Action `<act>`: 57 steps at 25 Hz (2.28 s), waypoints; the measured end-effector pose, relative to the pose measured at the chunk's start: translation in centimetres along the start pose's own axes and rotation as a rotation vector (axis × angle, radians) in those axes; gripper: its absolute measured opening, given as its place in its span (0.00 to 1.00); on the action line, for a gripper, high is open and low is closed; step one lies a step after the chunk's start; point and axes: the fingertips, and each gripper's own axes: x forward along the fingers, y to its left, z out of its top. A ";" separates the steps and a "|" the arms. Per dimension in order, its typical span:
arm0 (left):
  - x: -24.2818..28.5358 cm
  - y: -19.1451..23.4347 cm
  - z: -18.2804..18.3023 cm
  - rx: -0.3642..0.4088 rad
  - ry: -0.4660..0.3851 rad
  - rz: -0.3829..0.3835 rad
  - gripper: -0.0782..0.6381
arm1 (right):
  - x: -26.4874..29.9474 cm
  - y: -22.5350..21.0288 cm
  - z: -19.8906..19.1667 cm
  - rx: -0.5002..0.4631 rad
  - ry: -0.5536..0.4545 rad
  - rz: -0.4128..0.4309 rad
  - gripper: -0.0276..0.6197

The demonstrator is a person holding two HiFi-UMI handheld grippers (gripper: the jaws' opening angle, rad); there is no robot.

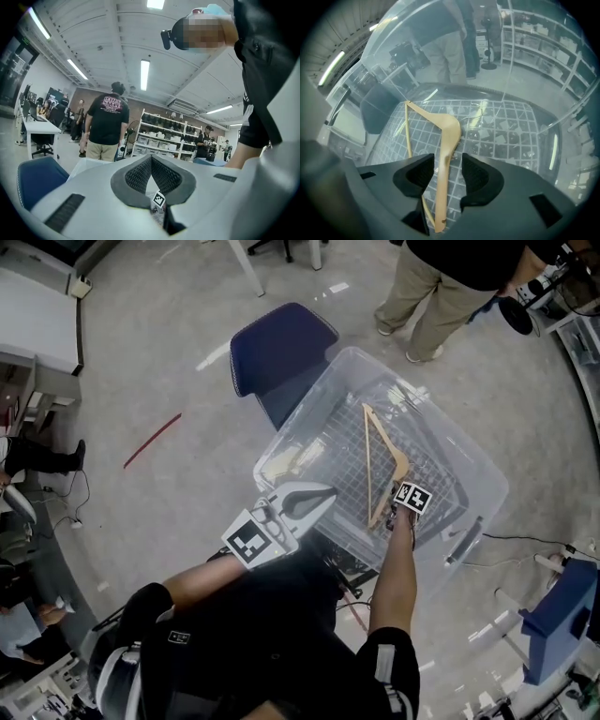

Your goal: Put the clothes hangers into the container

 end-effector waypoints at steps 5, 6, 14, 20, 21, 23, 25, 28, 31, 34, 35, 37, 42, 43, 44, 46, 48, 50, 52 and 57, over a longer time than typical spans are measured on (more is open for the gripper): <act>-2.7 -1.2 0.8 0.007 -0.033 -0.046 0.14 | -5.6 1.6 1.9 -0.045 -0.092 -0.028 0.25; -3.5 -1.5 1.0 0.007 -0.037 -0.054 0.14 | -7.1 2.3 2.3 -0.058 -0.122 -0.033 0.24; -10.3 -2.9 2.7 0.015 -0.102 -0.128 0.14 | -24.1 11.4 4.1 -0.151 -0.544 -0.078 0.11; -14.8 -3.7 3.1 0.027 -0.113 -0.190 0.14 | -35.6 18.6 -0.6 -0.156 -0.765 -0.081 0.08; -15.3 -3.7 3.0 0.023 -0.105 -0.194 0.14 | -36.8 19.5 -1.7 -0.149 -0.785 -0.083 0.07; -16.1 -4.1 2.9 0.019 -0.092 -0.197 0.14 | -38.8 20.9 -4.2 -0.134 -0.809 -0.090 0.07; -16.6 -5.0 2.8 0.013 -0.093 -0.203 0.14 | -40.4 22.1 -6.7 -0.119 -0.831 -0.095 0.07; -17.0 -6.0 2.3 0.007 -0.101 -0.215 0.14 | -41.9 23.5 -9.5 -0.099 -0.866 -0.100 0.06; -17.5 -6.5 1.2 0.015 -0.095 -0.223 0.14 | -42.9 24.9 -11.3 -0.094 -0.902 -0.109 0.06; -17.9 -7.5 0.8 0.012 -0.077 -0.219 0.14 | -44.6 26.5 -12.6 -0.097 -0.926 -0.070 0.06; -17.9 -7.8 0.8 0.012 -0.071 -0.217 0.14 | -45.2 26.9 -12.8 -0.100 -0.930 -0.056 0.06; -17.7 -8.6 0.9 0.009 -0.067 -0.216 0.14 | -46.0 27.4 -13.1 -0.109 -0.934 -0.035 0.06; -17.3 -10.4 0.2 0.011 -0.068 -0.216 0.14 | -46.6 27.7 -14.2 -0.143 -0.968 -0.011 0.06; -17.2 -10.7 0.0 0.013 -0.070 -0.216 0.14 | -46.7 27.6 -14.4 -0.150 -0.968 -0.009 0.06; -17.1 -11.1 -0.1 0.015 -0.071 -0.215 0.14 | -46.7 27.6 -14.5 -0.157 -0.966 -0.006 0.06; -16.7 -11.7 -0.3 0.020 -0.070 -0.210 0.14 | -46.8 27.2 -14.7 -0.166 -0.967 0.011 0.06; -16.2 -12.3 -0.4 0.026 -0.066 -0.205 0.14 | -47.0 26.6 -14.7 -0.166 -0.967 0.031 0.06; -15.7 -12.8 -0.3 0.030 -0.064 -0.203 0.14 | -47.2 26.2 -14.6 -0.166 -0.964 0.048 0.06; -15.3 -13.3 -0.4 0.033 -0.064 -0.203 0.14 | -47.2 25.9 -14.6 -0.170 -0.962 0.060 0.06; -14.9 -14.5 -0.2 0.034 -0.077 -0.210 0.14 | -47.6 25.6 -14.7 -0.169 -0.971 0.080 0.06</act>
